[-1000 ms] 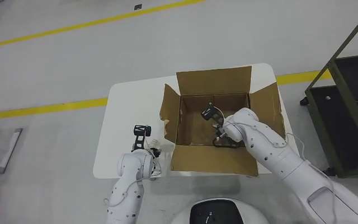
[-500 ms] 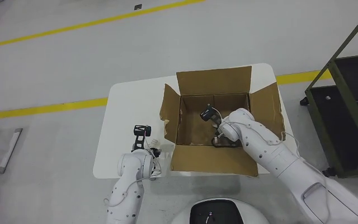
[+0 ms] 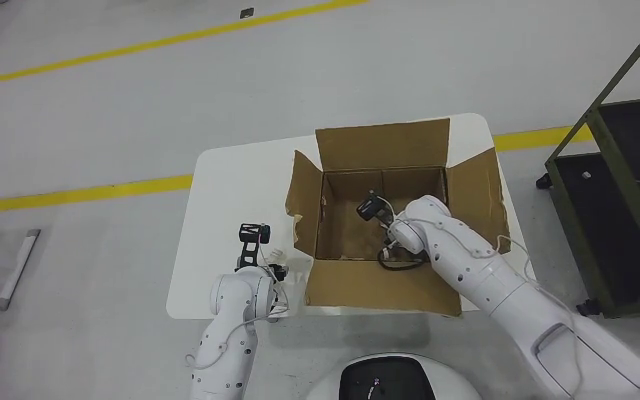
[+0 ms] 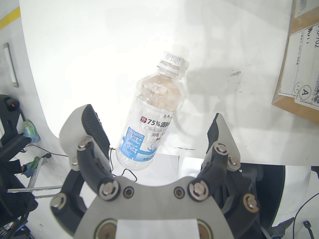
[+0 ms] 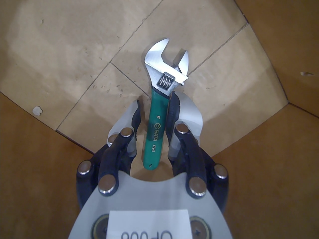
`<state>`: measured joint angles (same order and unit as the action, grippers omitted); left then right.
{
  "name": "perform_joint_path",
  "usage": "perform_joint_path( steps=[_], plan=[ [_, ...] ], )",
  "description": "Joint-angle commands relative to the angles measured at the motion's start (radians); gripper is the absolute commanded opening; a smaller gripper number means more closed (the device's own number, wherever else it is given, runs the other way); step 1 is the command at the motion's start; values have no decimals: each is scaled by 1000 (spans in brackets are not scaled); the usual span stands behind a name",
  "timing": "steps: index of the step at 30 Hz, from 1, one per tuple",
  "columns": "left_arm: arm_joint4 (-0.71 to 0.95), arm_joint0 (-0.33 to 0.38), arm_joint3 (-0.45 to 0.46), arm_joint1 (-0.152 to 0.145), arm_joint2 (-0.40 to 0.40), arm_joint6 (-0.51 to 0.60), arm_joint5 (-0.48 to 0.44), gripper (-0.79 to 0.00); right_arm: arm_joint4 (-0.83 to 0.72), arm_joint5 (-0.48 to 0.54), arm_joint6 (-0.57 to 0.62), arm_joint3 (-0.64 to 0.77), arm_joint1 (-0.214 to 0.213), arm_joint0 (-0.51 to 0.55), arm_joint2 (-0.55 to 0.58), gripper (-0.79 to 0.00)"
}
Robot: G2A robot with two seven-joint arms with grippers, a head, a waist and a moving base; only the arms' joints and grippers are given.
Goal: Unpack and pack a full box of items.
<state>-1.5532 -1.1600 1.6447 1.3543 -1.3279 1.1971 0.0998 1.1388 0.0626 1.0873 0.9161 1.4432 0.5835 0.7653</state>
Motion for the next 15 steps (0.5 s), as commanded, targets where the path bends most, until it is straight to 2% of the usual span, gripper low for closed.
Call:
perform_joint_path(
  steps=[1, 5, 6, 7, 9, 15],
  plan=[
    [0, 0, 0, 0, 0, 0, 0, 0, -2, 1, -3, -9, 4, -1, -2, -511],
    [0, 0, 0, 0, 0, 0, 0, 0, 0, 5, -4, -27, 11, -8, -6, -557],
    [0, 0, 0, 0, 0, 0, 0, 0, 0, 5, -5, -30, 12, -9, -6, -656],
    [0, 0, 0, 0, 0, 0, 0, 0, 0, 4, -7, -34, 14, -11, -6, -717],
    [0, 0, 0, 0, 0, 0, 0, 0, -1, 5, -9, -39, 16, -14, -5, -785],
    [0, 0, 0, 0, 0, 0, 0, 0, 3, 3, -18, -44, 22, -15, -1, -785]
  ],
)
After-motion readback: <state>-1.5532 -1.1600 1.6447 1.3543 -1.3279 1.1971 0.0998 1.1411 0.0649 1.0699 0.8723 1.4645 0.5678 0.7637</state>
